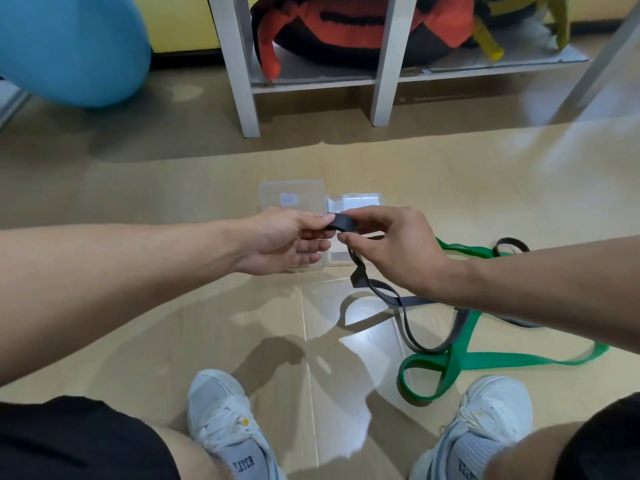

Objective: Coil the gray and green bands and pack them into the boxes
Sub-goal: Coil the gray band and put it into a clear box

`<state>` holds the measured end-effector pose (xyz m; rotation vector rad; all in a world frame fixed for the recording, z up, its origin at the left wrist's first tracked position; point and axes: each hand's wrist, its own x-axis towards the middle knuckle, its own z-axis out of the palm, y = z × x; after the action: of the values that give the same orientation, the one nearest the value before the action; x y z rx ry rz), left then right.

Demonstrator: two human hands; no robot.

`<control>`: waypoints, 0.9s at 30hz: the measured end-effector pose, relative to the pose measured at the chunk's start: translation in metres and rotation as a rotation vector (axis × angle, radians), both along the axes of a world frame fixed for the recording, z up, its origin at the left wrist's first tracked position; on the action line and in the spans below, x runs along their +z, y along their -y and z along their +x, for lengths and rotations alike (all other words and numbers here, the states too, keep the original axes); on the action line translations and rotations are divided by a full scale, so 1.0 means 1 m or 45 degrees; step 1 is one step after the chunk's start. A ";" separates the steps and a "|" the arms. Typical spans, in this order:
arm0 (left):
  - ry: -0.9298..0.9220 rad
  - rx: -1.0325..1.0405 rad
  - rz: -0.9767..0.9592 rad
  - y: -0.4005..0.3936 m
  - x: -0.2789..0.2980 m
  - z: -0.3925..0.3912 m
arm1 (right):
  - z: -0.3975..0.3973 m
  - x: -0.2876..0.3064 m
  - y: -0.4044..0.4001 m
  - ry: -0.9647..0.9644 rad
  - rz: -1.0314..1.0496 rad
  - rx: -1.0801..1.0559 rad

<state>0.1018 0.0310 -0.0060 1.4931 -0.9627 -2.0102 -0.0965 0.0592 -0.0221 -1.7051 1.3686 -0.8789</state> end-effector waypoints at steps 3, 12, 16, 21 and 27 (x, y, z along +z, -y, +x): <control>-0.047 -0.001 0.003 -0.001 0.001 -0.001 | 0.001 0.002 -0.002 0.072 -0.031 0.007; 0.090 0.042 -0.105 -0.007 -0.005 -0.008 | -0.001 -0.002 -0.003 -0.095 -0.123 0.007; 0.195 0.032 -0.117 -0.008 -0.007 -0.007 | -0.002 -0.002 -0.003 -0.070 -0.042 -0.018; 0.228 -0.018 -0.136 -0.008 -0.003 -0.007 | -0.002 -0.001 -0.001 -0.128 -0.043 -0.036; 0.371 -0.121 -0.358 -0.013 0.001 -0.013 | 0.002 0.001 -0.003 -0.209 -0.199 0.030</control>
<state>0.0884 0.0442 -0.0048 1.6308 -1.3946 -1.6584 -0.0940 0.0623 -0.0213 -1.9455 1.4149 -0.8674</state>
